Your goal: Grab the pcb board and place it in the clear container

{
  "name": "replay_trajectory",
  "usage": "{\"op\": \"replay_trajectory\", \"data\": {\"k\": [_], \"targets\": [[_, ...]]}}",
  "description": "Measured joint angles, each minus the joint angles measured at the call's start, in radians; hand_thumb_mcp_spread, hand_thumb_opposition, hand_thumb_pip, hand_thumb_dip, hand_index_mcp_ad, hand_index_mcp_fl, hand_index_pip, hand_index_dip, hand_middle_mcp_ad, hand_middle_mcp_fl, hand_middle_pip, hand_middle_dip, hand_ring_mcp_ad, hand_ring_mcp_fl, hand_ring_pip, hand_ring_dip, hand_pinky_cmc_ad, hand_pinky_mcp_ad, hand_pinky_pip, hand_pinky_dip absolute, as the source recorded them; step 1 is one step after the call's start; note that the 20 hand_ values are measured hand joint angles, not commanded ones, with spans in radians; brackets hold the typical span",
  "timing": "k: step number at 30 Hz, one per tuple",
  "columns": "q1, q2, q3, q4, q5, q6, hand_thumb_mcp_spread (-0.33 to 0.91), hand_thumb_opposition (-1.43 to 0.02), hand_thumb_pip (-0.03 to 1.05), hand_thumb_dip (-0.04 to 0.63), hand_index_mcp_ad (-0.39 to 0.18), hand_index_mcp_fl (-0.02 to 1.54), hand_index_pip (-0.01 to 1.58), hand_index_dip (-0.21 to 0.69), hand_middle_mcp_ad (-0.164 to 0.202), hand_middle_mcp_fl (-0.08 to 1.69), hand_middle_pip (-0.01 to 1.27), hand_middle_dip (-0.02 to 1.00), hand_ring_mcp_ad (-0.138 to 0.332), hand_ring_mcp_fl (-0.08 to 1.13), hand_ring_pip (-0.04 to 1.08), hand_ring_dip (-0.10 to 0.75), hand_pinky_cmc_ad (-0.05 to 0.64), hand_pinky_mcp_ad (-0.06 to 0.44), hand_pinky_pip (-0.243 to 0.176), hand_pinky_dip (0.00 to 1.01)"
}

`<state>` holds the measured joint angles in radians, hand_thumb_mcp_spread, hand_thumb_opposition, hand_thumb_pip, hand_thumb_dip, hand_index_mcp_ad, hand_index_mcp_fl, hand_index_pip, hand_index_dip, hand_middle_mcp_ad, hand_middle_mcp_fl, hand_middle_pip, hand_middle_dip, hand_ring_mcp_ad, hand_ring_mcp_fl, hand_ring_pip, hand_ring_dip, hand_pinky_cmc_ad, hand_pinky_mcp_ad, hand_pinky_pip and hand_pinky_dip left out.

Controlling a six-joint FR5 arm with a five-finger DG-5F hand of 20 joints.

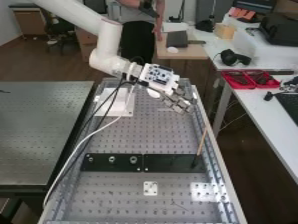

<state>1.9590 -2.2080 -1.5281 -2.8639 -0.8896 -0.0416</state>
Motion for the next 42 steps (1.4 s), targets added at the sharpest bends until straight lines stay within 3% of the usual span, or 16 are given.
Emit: {"op": "replay_trajectory", "data": {"k": [6,9,10,11,15,23,30,35,38,42], "targets": [[-0.002,-0.001,0.001,-0.012,-0.016,0.0,0.73,-0.93,0.39,0.284,-0.187,0.48,1.14,0.405,0.082,0.19,0.14,0.18,0.241,0.06,0.09,0.044,0.274,0.185,-0.077,0.2],[-0.004,-0.001,0.009,-0.035,-0.039,0.01,0.7,-0.9,0.34,0.286,-0.187,0.36,0.83,0.417,0.082,0.15,0.14,0.18,0.239,0.06,0.09,0.044,0.272,0.185,-0.077,0.2],[-0.004,-0.001,0.011,-0.038,-0.044,0.011,0.67,-0.89,0.32,0.284,-0.187,0.38,0.68,0.417,0.082,0.13,0.14,0.18,0.239,0.06,0.09,0.044,0.272,0.185,-0.077,0.19],[-0.004,-0.001,0.011,-0.039,-0.045,0.011,0.64,-0.88,0.32,0.286,-0.187,0.42,0.6,0.433,0.082,0.1,0.14,0.18,0.239,0.06,0.09,0.044,0.272,0.185,-0.077,0.2],[-0.004,0.004,0.009,-0.035,-0.042,0.005,0.62,-0.83,0.31,0.288,-0.187,0.29,0.35,0.45,0.082,0.07,0.14,0.18,0.23,0.05,0.09,0.044,0.274,0.187,-0.077,0.2],[-0.003,0.036,-0.015,-0.013,-0.023,-0.011,0.59,-0.79,0.31,0.274,-0.187,0.24,0.18,0.487,0.08,0.07,0.14,0.18,0.232,0.03,0.09,0.04,0.274,0.188,-0.077,0.19],[-0.015,0.163,-0.09,0.043,0.011,-0.115,0.57,-0.76,0.28,0.26,-0.187,0.26,0.13,0.494,0.08,0.07,0.14,0.18,0.215,0.01,0.09,0.04,0.271,0.168,-0.079,0.18],[-0.036,0.26,-0.139,0.061,0.004,-0.216,0.49,-0.73,0.26,0.197,-0.187,0.32,0.1,0.494,0.08,0.07,0.14,0.18,0.215,0.01,0.09,0.04,0.271,0.168,-0.079,0.22],[-0.066,0.321,-0.164,0.059,-0.042,-0.266,0.46,-0.71,0.22,0.157,-0.178,0.34,0.1,0.475,0.079,0.07,0.14,0.18,0.215,0.01,0.09,0.04,0.276,0.171,-0.079,0.28],[-0.134,0.391,-0.182,0.037,-0.171,-0.323,0.42,-0.71,0.2,0.122,-0.173,0.34,0.09,0.426,0.082,0.07,0.14,0.18,0.215,0.01,0.09,0.04,0.298,0.173,-0.08,0.34]]}}
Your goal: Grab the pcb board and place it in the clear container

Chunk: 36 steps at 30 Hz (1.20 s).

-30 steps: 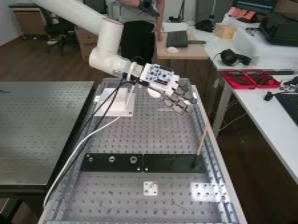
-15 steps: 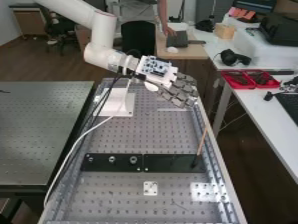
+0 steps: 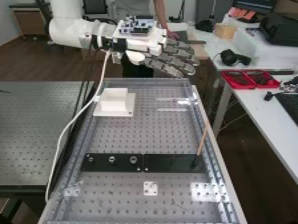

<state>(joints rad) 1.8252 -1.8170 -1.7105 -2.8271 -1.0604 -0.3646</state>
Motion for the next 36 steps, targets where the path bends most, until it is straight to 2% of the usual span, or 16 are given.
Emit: {"op": "replay_trajectory", "data": {"k": [1,4,7,16,27,36], "targets": [[-0.006,0.005,-0.001,-0.002,-0.012,-0.006,0.41,-0.71,0.2,0.115,-0.173,0.34,0.08,0.41,0.082,0.07,0.14,0.18,0.215,0.01,0.09,0.04,0.302,0.169,-0.08,0.35],[-0.075,0.056,-0.006,-0.025,-0.134,-0.058,0.41,-0.71,0.2,0.103,-0.173,0.34,0.09,0.389,0.082,0.07,0.14,0.18,0.215,0.01,0.1,0.04,0.328,0.176,-0.089,0.38],[-0.116,0.075,-0.007,-0.034,-0.201,-0.083,0.39,-0.71,0.2,0.086,-0.173,0.34,0.09,0.361,0.084,0.07,0.14,0.18,0.215,0.01,0.1,0.04,0.34,0.182,-0.093,0.4],[-0.215,0.092,0.004,-0.074,-0.369,-0.129,0.38,-0.71,0.2,0.068,-0.169,0.32,0.08,0.328,0.084,0.07,0.14,0.18,0.215,0.02,0.09,0.038,0.361,0.187,-0.096,0.4],[-0.266,0.116,-0.007,-0.067,-0.425,-0.165,0.36,-0.71,0.2,0.066,-0.152,0.28,0.08,0.328,0.084,0.07,0.14,0.17,0.216,0.02,0.09,0.01,0.379,0.18,-0.108,0.4],[-0.288,0.119,-0.016,-0.059,-0.461,-0.161,0.36,-0.71,0.2,0.066,-0.152,0.27,0.08,0.328,0.084,0.07,0.14,0.17,0.222,0.02,0.09,0.01,0.379,0.182,-0.108,0.4]]}}
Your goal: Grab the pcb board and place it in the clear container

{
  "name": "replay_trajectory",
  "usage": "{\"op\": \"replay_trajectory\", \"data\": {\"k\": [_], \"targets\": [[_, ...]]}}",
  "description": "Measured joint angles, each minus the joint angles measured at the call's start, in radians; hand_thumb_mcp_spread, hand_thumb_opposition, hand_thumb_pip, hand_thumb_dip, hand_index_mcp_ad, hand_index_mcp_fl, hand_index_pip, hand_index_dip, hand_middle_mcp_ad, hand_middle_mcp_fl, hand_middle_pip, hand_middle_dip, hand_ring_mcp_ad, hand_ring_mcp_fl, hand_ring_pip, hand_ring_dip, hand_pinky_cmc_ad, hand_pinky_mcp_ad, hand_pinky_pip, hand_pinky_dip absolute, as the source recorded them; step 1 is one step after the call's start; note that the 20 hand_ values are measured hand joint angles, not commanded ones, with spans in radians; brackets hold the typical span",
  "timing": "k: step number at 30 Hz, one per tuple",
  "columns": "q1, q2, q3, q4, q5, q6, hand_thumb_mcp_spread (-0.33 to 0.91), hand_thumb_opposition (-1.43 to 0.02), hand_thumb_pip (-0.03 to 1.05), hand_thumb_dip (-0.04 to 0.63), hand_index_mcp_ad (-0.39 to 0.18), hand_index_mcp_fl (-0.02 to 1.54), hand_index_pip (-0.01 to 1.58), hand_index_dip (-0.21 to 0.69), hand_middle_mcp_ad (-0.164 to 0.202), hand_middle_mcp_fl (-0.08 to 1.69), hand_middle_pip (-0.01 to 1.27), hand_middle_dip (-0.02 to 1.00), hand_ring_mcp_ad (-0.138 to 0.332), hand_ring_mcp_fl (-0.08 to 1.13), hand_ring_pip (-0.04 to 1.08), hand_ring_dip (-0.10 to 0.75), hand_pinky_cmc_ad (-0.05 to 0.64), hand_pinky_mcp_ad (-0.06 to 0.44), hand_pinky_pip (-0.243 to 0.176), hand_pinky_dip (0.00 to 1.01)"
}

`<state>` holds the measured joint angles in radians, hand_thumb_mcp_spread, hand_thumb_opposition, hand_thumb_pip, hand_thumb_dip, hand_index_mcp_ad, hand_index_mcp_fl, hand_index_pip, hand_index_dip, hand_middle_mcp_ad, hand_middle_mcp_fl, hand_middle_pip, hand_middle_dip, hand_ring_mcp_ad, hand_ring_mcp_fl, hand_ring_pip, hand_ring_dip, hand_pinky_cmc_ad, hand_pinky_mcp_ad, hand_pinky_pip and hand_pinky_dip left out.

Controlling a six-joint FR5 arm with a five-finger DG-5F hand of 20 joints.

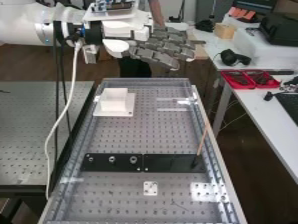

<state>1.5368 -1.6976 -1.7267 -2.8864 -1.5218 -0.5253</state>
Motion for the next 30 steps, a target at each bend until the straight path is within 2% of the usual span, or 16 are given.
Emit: {"op": "replay_trajectory", "data": {"k": [20,30], "targets": [[-0.028,-0.011,0.015,0.001,-0.05,0.008,0.36,-0.71,0.2,0.066,-0.152,0.26,0.08,0.328,0.082,0.07,0.14,0.17,0.222,0.02,0.09,0.01,0.379,0.182,-0.108,0.4],[-0.037,-0.003,0.015,0.008,-0.058,-0.01,0.36,-0.71,0.2,0.066,-0.152,0.25,0.08,0.33,0.082,0.07,0.14,0.17,0.222,0.02,0.09,0.01,0.379,0.185,-0.108,0.4]]}}
